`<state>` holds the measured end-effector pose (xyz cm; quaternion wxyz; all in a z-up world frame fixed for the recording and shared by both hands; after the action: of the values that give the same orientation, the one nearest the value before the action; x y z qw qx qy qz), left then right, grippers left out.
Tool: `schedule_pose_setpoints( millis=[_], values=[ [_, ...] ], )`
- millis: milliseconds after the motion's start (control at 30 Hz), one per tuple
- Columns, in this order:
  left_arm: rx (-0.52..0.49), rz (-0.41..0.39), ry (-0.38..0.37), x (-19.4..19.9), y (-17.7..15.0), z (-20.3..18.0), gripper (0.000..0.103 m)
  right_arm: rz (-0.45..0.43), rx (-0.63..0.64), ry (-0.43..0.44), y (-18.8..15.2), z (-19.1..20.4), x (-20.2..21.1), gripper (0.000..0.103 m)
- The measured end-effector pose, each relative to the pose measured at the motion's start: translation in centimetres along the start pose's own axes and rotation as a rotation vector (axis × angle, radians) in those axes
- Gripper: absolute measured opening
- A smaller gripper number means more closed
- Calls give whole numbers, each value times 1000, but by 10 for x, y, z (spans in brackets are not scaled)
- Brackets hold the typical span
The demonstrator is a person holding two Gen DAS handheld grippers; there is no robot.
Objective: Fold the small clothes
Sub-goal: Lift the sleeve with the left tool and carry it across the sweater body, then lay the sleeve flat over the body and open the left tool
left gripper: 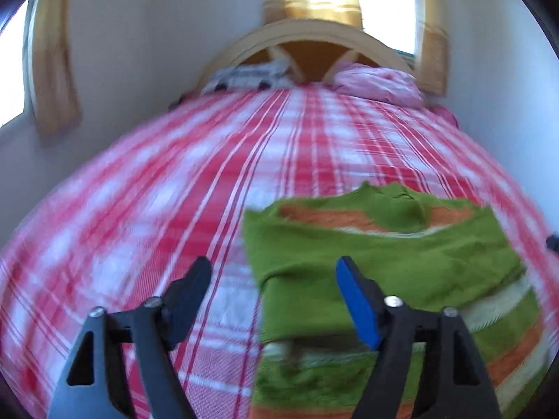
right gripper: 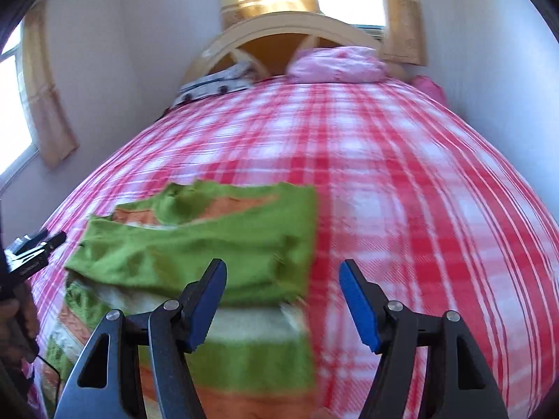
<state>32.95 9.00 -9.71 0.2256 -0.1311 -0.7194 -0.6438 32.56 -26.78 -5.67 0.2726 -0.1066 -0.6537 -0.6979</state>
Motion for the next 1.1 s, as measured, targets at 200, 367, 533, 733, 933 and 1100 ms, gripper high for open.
schedule_pose_setpoints(
  millis=[200, 367, 533, 733, 933, 1100],
  values=[
    [203, 76, -175, -21, -20, 23, 50, 105, 38, 260, 38, 85, -60, 68],
    [203, 135, -214, -33, -35, 16, 24, 252, 56, 434, 45, 181, -133, 68],
    [241, 120, -283, -29, -45, 23, 21, 352, 196, 519, 28, 276, -189, 68],
    [227, 112, -285, -24, -49, 21, 20, 484, 299, 534, 3, 330, -237, 8],
    [192, 115, -250, -22, -52, 17, 19, 392, 281, 455, 14, 325, -242, 11],
    [203, 98, -244, -17, -52, 20, 25, 373, 293, 444, 11, 287, -203, 61]
  ],
)
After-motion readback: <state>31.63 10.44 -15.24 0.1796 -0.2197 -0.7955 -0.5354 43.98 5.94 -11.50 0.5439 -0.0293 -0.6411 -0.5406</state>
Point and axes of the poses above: each gripper's, at about its wrist camera, not at the fingertips, and x roughly against the way its jaws point, z to its left, y to its top, the point moved 1 cm from there along -x, roughly the way its jaws point, and after that the axes turned 10 degrees about -z, right-handed, at the moved point
